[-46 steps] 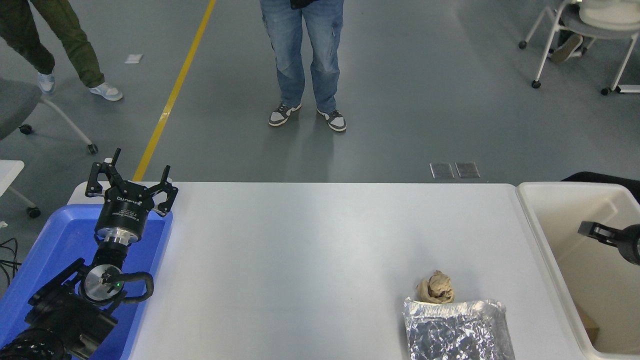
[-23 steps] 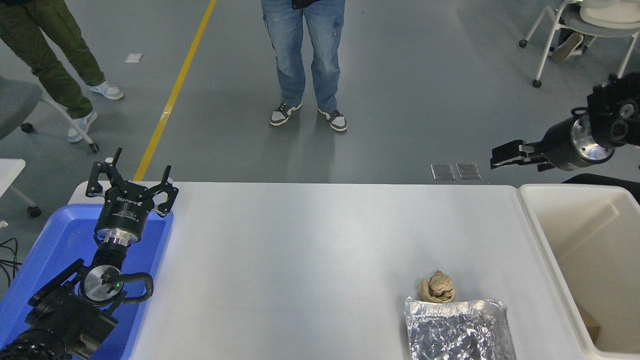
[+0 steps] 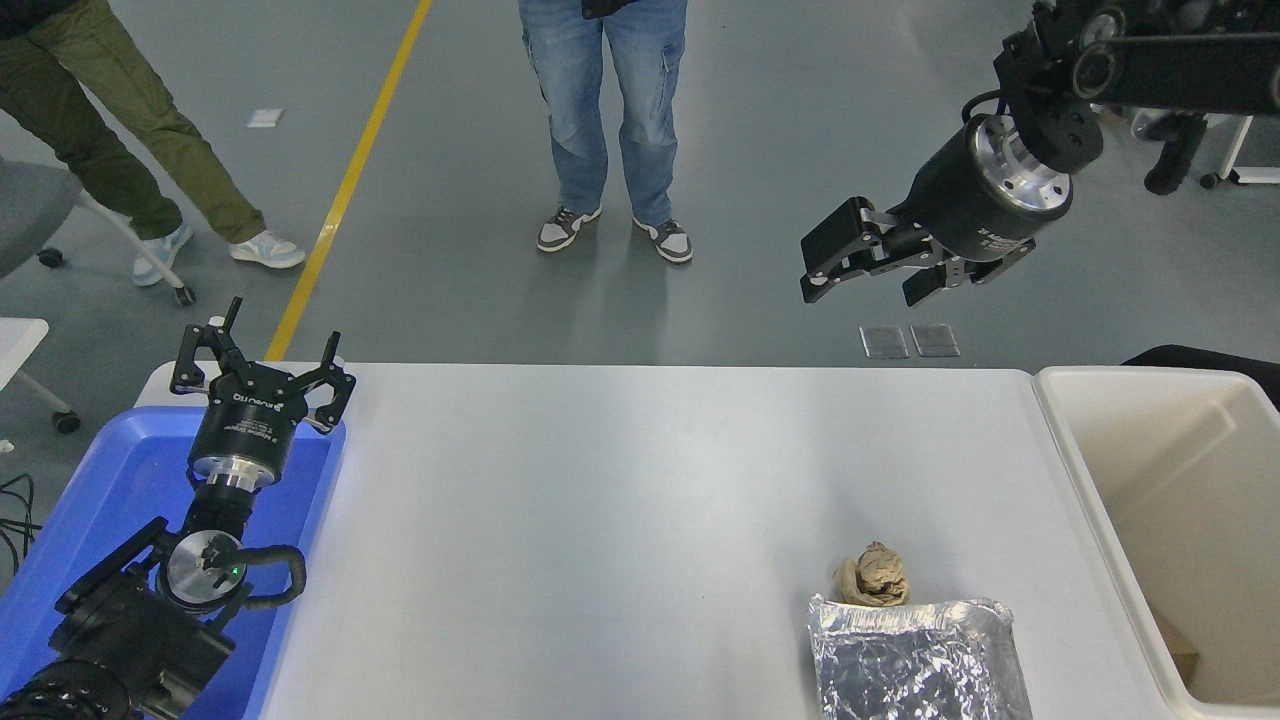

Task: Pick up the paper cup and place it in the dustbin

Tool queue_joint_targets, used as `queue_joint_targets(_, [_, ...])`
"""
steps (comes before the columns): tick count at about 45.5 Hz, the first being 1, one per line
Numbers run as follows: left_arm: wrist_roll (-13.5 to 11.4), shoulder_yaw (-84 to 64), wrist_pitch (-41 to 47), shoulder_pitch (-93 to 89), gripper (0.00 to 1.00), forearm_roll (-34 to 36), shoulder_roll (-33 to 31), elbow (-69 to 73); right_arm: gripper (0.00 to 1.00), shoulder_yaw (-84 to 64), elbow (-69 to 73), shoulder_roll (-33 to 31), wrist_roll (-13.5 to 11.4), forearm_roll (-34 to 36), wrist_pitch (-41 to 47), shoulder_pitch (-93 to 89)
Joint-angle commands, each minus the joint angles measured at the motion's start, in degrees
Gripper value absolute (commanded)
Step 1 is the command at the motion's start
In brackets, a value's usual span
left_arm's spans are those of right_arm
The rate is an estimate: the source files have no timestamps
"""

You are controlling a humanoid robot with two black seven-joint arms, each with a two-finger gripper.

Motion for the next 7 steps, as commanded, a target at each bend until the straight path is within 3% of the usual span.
queue_joint_targets(1, [-0.1,0.0,0.1,0.0,1.0,0.0,-0.1,0.0,1.0,0.1,3.4,1.2,-0.1,2.0,1.1,4.2])
queue_joint_targets(7, [-0.1,-0.1,0.1,0.0,1.0,0.0,-0.1,0.0,1.0,1.0,3.4,1.1,0.1,2.1,1.1,4.2])
